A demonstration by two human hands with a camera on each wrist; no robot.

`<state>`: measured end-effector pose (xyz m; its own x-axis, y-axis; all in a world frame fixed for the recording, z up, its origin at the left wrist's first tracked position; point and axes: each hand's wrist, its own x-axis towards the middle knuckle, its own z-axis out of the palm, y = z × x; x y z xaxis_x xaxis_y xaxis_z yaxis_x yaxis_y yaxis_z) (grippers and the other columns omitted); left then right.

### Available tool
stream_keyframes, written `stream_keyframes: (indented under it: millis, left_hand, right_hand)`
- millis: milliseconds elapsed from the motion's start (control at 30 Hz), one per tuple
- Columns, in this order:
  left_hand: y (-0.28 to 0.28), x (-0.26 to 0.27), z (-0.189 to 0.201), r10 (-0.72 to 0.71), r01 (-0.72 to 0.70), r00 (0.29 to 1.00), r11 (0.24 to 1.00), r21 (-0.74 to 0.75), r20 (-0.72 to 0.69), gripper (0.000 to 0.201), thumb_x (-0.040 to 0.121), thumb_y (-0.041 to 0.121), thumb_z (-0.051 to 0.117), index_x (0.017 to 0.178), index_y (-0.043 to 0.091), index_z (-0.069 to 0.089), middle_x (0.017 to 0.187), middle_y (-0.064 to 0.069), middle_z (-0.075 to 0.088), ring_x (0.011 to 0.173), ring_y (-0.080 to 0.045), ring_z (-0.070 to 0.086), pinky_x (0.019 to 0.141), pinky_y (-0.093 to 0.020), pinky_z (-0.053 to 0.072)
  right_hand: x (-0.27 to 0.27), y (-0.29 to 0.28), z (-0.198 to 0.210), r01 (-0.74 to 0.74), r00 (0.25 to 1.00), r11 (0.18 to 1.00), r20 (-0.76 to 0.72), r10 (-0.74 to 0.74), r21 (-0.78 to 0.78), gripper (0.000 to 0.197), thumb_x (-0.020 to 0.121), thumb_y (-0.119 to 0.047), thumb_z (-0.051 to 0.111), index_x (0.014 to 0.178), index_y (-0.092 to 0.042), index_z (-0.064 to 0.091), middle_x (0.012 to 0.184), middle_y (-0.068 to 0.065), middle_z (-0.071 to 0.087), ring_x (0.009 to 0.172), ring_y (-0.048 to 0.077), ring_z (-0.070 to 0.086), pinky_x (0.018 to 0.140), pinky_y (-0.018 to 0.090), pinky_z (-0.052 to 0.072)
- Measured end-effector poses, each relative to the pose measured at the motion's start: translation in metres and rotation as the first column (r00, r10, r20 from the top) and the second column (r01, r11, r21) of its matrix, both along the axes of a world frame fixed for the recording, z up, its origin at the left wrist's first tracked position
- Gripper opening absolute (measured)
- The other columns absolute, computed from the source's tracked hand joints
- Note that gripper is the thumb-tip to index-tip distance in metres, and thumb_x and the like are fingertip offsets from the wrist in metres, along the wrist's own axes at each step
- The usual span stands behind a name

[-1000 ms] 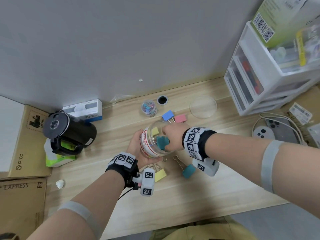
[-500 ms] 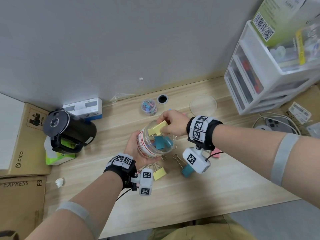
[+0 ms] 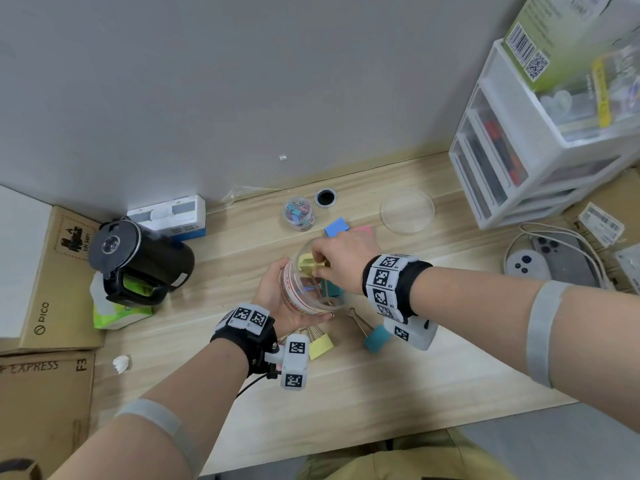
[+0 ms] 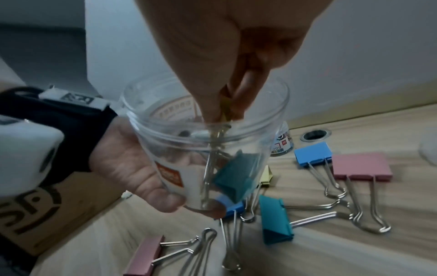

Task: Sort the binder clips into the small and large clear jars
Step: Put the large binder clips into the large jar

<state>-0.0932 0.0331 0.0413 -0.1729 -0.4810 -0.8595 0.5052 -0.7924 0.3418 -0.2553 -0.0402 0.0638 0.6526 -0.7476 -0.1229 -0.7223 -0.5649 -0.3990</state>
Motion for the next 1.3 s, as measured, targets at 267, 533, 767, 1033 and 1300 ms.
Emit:
stream_keyframes:
  millis: [267,533,767,1033,1300]
  left_hand:
    - [0.004,-0.001,-0.008,-0.007,0.007,0.999,1.000,0.006,-0.038,0.071,0.093,0.064,0.043,0.120,0.004,0.069,0.119,-0.023,0.071,0.103,-0.044,0.070,0.092,-0.052,0.051]
    - [0.001,-0.005,-0.007,-0.007,0.008,0.999,1.000,0.009,-0.041,0.076,0.091,0.066,0.046,0.131,0.004,0.064,0.130,-0.025,0.066,0.104,-0.043,0.069,0.084,-0.051,0.057]
    - [0.003,-0.007,-0.012,0.002,-0.001,1.000,0.999,0.033,-0.018,0.081,0.091,0.069,0.042,0.140,0.006,0.060,0.138,-0.027,0.061,0.114,-0.046,0.062,0.088,-0.052,0.055]
    - [0.009,-0.011,-0.020,-0.020,0.021,1.000,0.999,0.030,-0.016,0.076,0.092,0.068,0.037,0.130,0.009,0.067,0.130,-0.024,0.068,0.102,-0.045,0.069,0.081,-0.046,0.055]
    - [0.008,-0.020,-0.024,-0.034,0.033,0.998,0.999,0.038,0.048,0.074,0.093,0.066,0.036,0.122,0.008,0.073,0.125,-0.021,0.071,0.107,-0.043,0.067,0.085,-0.049,0.053]
  right_hand:
    - [-0.003,-0.003,-0.006,0.019,0.996,0.974,0.080,-0.038,0.226,0.015,0.091,-0.031,0.063,0.091,-0.016,0.059,0.086,0.003,0.065,0.079,0.025,0.061,0.071,0.037,0.053]
    - [0.001,-0.005,-0.009,0.027,0.999,0.975,-0.022,-0.023,0.221,0.040,0.091,0.001,0.046,0.123,-0.019,0.060,0.105,0.010,0.066,0.091,0.028,0.063,0.076,0.037,0.057]
    - [-0.027,-0.015,0.001,0.120,0.899,0.965,0.387,-0.206,0.234,0.018,0.083,-0.011,0.055,0.083,-0.023,0.069,0.064,-0.020,0.055,0.059,-0.005,0.051,0.067,0.023,0.045]
    - [-0.102,-0.051,-0.052,0.382,0.922,0.898,-0.159,-0.353,0.218,0.022,0.082,-0.023,0.057,0.104,-0.021,0.058,0.098,-0.001,0.065,0.085,0.023,0.063,0.079,0.036,0.055]
    - [-0.135,-0.016,-0.094,0.268,0.792,0.909,-0.611,-0.019,0.319,0.067,0.052,-0.041,0.085,0.104,-0.019,0.048,0.092,-0.001,0.055,0.072,0.020,0.060,0.056,0.030,0.050]
